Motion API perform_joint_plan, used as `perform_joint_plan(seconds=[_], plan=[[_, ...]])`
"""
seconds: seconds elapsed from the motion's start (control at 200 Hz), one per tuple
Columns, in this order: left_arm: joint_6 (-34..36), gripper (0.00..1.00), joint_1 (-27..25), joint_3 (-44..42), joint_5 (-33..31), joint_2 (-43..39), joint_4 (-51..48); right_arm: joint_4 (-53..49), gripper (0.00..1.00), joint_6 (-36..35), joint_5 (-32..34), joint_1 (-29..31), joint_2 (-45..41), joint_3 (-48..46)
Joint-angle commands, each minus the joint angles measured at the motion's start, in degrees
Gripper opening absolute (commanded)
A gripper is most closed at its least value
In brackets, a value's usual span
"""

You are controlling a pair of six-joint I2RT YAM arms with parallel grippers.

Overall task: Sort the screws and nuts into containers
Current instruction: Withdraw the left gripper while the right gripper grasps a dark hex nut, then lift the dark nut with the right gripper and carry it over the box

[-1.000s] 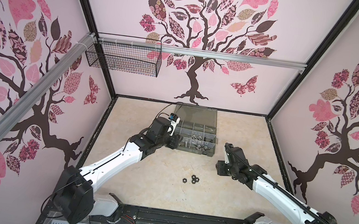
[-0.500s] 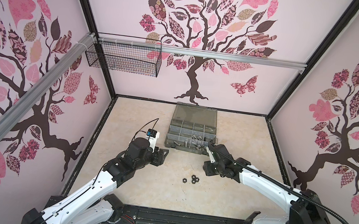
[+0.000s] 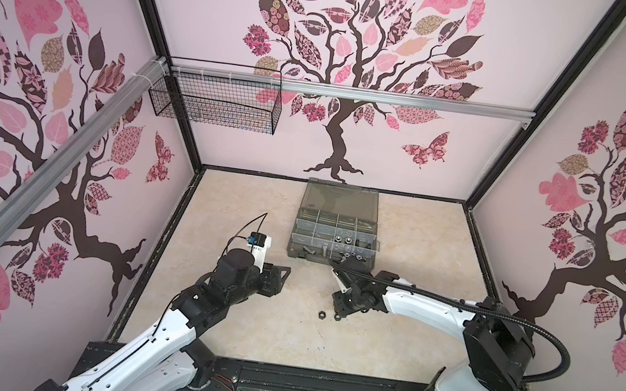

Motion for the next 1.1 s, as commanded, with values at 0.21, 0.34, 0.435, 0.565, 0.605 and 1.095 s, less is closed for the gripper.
perform_joint_plan(seconds=[0.21, 0.34, 0.435, 0.565, 0.605, 1.095], plan=[[-1.4, 0.63, 0.2, -2.7, 1.9, -1.4, 0.7, -4.2, 0.44, 1.0, 3.0, 2.3, 5.5, 4.3], [-1.4, 0.63, 0.2, -2.9, 2.3, -1.4, 0.6, -4.2, 0.42, 1.1, 3.0, 2.9, 6.8, 5.1], [-1.4, 0.63, 0.2, -3.0, 2.9, -1.4, 0.8, -4.2, 0.40, 1.1, 3.2, 3.2, 7.7, 5.6], [-1.5, 0.63, 0.2, -3.1, 2.9, -1.3, 0.7, -4.3, 0.37, 1.0, 3.5, 3.5, 8.8, 5.9], [-1.6, 0.63, 0.2, -3.2, 3.0, -1.4, 0.6, -4.3, 0.35, 1.0, 3.6, 3.5, 8.9, 5.9], [-1.9, 0.63, 0.1, -2.7, 3.0, -2.0, 0.0, -2.9, 0.23, -1.4, 4.8, 3.5, 7.9, 8.4]])
